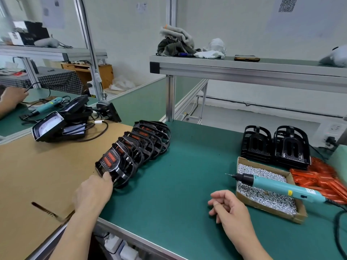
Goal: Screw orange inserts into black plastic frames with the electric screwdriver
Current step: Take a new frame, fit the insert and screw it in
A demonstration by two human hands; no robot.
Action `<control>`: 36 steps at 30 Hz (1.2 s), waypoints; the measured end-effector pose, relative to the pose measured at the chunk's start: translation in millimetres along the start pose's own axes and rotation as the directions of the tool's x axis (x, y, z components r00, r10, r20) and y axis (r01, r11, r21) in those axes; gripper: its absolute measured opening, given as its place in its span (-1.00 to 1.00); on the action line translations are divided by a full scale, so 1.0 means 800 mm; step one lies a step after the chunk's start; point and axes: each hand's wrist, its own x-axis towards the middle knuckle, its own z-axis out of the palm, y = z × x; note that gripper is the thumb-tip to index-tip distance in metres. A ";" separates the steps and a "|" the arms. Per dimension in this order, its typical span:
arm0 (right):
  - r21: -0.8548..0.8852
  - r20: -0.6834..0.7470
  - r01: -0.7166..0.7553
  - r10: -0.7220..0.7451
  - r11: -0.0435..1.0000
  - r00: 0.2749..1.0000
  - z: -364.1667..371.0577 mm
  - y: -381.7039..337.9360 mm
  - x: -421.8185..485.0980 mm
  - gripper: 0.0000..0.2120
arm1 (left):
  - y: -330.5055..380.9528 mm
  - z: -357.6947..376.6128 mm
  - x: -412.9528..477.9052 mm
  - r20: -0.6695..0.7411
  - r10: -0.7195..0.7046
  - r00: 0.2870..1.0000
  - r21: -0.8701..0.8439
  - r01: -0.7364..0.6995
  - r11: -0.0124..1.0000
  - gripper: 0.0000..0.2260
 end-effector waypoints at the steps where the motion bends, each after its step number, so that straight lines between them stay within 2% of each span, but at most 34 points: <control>1: -0.001 -0.001 0.000 0.000 1.000 1.000 0.000 0.000 0.000 -0.78 | -0.001 0.000 -0.005 -0.027 0.032 0.999 -0.069 -0.034 0.997 -0.36; 3: -0.005 -0.001 0.000 0.000 1.000 1.000 0.000 0.000 0.000 -0.78 | 0.002 0.001 -0.023 -0.077 0.127 0.989 -0.132 -0.136 0.982 -0.16; 5: -0.011 0.004 -0.002 0.002 1.000 1.000 0.001 -0.001 0.000 -0.78 | 0.008 0.009 -0.036 -0.088 0.266 0.960 -0.057 -0.271 0.961 -0.04; 7: -0.011 0.006 -0.007 0.007 1.000 1.000 0.002 -0.001 0.000 -0.79 | 0.017 0.020 -0.033 -0.017 0.338 0.941 -0.004 -0.338 0.941 -0.03; 10: -0.016 0.001 -0.005 0.005 1.000 1.000 0.002 -0.002 0.000 -0.78 | 0.030 0.037 -0.022 0.058 0.369 0.928 0.056 -0.372 0.926 -0.16; 13: -0.028 0.000 -0.003 0.003 1.000 1.000 0.002 -0.002 0.000 -0.78 | 0.042 0.050 -0.020 0.066 0.346 0.936 0.031 -0.348 0.937 -0.30; 17: -0.060 0.005 -0.005 0.005 0.998 1.000 0.003 -0.001 0.000 -0.77 | 0.058 0.062 -0.026 0.038 0.297 0.954 -0.080 -0.293 0.953 -0.38; 29: -0.070 0.012 -0.008 0.009 0.998 1.000 0.004 -0.002 0.002 -0.79 | 0.107 0.079 -0.025 0.052 0.251 0.966 -0.158 -0.241 0.958 -0.40; 36: -0.053 0.016 -0.008 0.009 0.999 1.000 0.004 0.000 0.003 -0.78 | 0.120 0.082 -0.018 0.073 0.269 0.960 -0.113 -0.260 0.959 -0.38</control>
